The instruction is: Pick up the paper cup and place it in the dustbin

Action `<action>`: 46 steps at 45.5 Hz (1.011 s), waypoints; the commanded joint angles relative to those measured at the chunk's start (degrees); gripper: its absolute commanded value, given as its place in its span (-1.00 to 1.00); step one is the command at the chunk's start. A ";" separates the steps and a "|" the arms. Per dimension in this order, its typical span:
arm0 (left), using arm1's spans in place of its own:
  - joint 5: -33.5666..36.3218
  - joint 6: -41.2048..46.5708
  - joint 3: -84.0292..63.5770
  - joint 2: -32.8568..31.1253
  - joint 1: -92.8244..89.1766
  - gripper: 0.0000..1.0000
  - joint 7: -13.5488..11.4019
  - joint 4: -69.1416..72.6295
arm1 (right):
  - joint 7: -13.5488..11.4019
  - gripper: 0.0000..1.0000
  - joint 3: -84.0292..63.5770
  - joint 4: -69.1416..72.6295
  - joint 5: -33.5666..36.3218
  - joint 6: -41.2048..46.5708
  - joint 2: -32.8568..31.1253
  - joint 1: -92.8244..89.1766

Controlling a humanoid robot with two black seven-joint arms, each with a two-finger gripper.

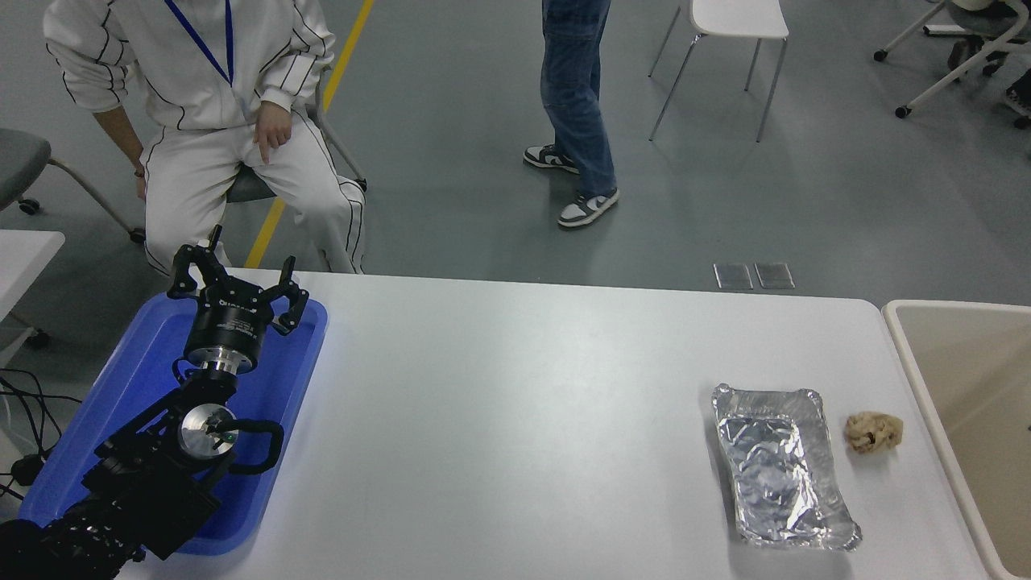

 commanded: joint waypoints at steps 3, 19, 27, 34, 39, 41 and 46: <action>0.00 -0.02 0.00 0.00 -0.01 1.00 0.08 0.00 | 0.01 1.00 -18.89 15.92 -0.13 8.58 -4.00 20.00; 0.00 -0.02 0.00 0.00 -0.01 1.00 0.08 0.00 | 0.01 1.00 -36.30 21.90 -0.22 34.85 -2.34 43.11; 0.00 0.07 0.00 0.00 -0.01 1.00 0.08 0.00 | 0.01 1.00 -45.01 26.03 -0.31 42.95 4.69 53.05; 0.00 0.07 0.00 0.00 -0.01 1.00 0.16 0.00 | 0.01 1.00 -48.88 31.92 -0.31 43.66 11.82 60.18; 0.00 0.07 0.00 0.00 -0.01 1.00 0.08 0.00 | -0.08 1.00 -48.27 35.44 -0.31 43.66 14.46 63.43; 0.00 0.07 0.00 0.00 -0.01 1.00 0.08 0.00 | 0.01 1.00 -47.92 36.84 -0.31 43.66 15.51 64.40; 0.00 0.07 0.00 0.00 -0.01 1.00 0.08 0.09 | 0.01 1.00 -47.04 39.48 -0.31 43.66 18.32 67.04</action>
